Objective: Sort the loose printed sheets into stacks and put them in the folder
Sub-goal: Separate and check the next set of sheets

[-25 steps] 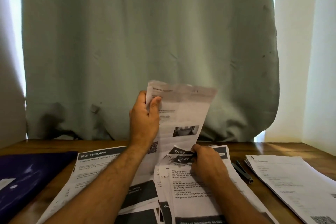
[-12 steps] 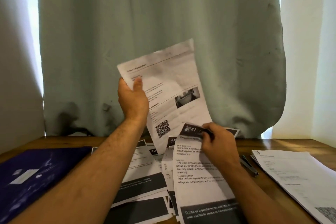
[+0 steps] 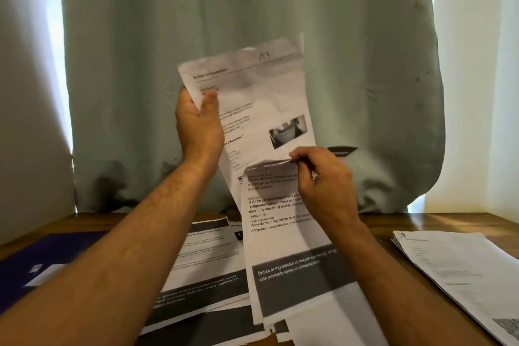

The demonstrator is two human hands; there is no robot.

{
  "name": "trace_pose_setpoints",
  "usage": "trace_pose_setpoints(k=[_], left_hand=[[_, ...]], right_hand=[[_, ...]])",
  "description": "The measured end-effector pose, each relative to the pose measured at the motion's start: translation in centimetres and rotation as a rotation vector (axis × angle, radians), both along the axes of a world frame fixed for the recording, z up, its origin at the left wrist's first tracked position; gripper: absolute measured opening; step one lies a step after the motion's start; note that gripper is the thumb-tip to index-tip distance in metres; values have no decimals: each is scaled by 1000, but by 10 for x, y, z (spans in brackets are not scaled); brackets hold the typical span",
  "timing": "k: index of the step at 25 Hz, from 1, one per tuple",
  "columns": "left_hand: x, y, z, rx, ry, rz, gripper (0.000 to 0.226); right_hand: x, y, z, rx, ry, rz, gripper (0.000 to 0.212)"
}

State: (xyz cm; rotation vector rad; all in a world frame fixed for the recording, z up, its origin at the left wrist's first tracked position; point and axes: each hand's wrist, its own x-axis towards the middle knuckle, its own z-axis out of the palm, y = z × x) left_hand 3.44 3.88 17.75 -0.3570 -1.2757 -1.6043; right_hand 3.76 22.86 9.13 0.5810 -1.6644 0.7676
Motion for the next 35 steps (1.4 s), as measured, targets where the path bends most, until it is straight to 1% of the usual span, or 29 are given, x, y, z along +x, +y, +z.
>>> trace_pose_setpoints(k=[5,8,12,14,17,19,22,25,29,31,33,35], left_hand=[[12,6,16,-44,32,-170,17],[18,6,27,-77,78,-316,19],[26,-6,40,-51,144,-445,21],[22,-11,40,-7,105,-543,21],[4,-12,14,84,-74,-652,25],[-11,-12,-20,147,-244,-676,20],[-28,-11,-76,171,-497,-702,19],[-34,-13,-121,189,-654,-715,20],[-44,-17,-163,212,-789,-718,27],[-46,-19,-172,218,-818,-720,34],[-47,-20,-178,160,-817,-704,39],[-48,-19,-182,91,-804,-646,39]], right_hand=[[23,-14,69,54,141,-35,19],[35,-19,106,65,216,-57,21],[44,-29,136,82,303,-47,20],[43,-34,141,104,301,-42,20],[32,-40,130,168,198,-65,23],[16,-43,109,220,61,-101,26],[-10,-45,66,274,-185,-158,27],[-28,-45,20,251,-367,-170,27],[-52,-48,-32,283,-546,-176,26],[-56,-46,-43,308,-564,-173,24],[-55,-43,-54,328,-566,-172,24],[-50,-40,-64,315,-582,-173,24]])
